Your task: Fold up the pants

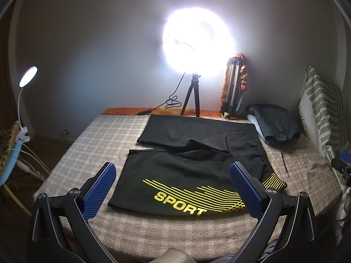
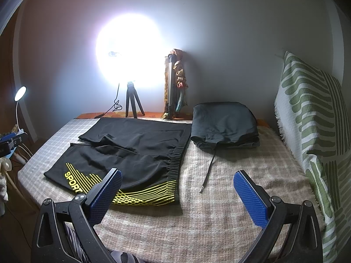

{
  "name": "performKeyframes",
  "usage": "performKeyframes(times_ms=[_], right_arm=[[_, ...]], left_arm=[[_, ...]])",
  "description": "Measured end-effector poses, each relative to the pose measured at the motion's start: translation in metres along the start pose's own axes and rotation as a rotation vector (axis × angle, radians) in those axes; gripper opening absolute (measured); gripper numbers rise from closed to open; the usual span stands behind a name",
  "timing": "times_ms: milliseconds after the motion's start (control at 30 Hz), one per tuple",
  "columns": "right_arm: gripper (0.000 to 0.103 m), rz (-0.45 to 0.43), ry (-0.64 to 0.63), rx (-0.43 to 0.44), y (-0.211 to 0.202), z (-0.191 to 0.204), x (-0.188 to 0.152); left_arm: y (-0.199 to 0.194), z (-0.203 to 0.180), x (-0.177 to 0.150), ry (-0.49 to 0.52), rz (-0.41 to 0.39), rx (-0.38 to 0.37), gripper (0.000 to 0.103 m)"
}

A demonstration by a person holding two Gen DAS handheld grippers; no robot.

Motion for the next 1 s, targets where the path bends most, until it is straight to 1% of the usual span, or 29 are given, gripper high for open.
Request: performKeyframes(times_ms=[367, 467, 600, 733, 767, 833, 867, 933, 967, 1000], right_arm=[[0.103, -0.002, -0.001, -0.002, 0.002, 0.000, 0.000], [0.103, -0.002, -0.003, 0.002, 0.003, 0.000, 0.001], [0.103, -0.019, -0.032, 0.035, 0.004, 0.002, 0.006], [0.103, -0.030, -0.104, 0.077, 0.010, 0.004, 0.015], [0.103, -0.027, -0.132, 0.086, 0.013, 0.004, 0.017], [0.102, -0.017, -0.183, 0.104, 0.019, 0.005, 0.021], [0.101, -0.017, -0.214, 0.123, 0.022, 0.006, 0.022], [0.099, -0.007, -0.267, 0.162, 0.028, 0.010, 0.023], [0.097, 0.008, -0.290, 0.189, 0.033, 0.013, 0.021], [0.093, 0.029, -0.313, 0.219, 0.038, 0.016, 0.018]], left_arm=[[0.001, 0.001, -0.001, 0.002, -0.004, -0.004, 0.103], [0.003, 0.000, -0.002, 0.012, 0.002, -0.026, 0.103], [0.010, 0.008, -0.007, 0.032, 0.024, -0.042, 0.103], [0.019, 0.023, -0.015, 0.097, 0.041, -0.035, 0.102], [0.022, 0.027, -0.019, 0.124, 0.048, -0.035, 0.100], [0.030, 0.035, -0.028, 0.169, 0.071, -0.039, 0.090], [0.033, 0.039, -0.032, 0.188, 0.086, -0.048, 0.088], [0.044, 0.047, -0.046, 0.223, 0.139, -0.078, 0.076], [0.049, 0.051, -0.052, 0.233, 0.165, -0.091, 0.073], [0.055, 0.055, -0.061, 0.241, 0.201, -0.114, 0.066]])
Point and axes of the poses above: each gripper's, at about its wrist camera, not at the fingertips, and y roughly the way its jaws point, z to its left, x to its top, the point moved 7 cm from there along y, roughly the way its jaws point, and after that the axes turned 7 degrees about -z, right-handed, at the moved point
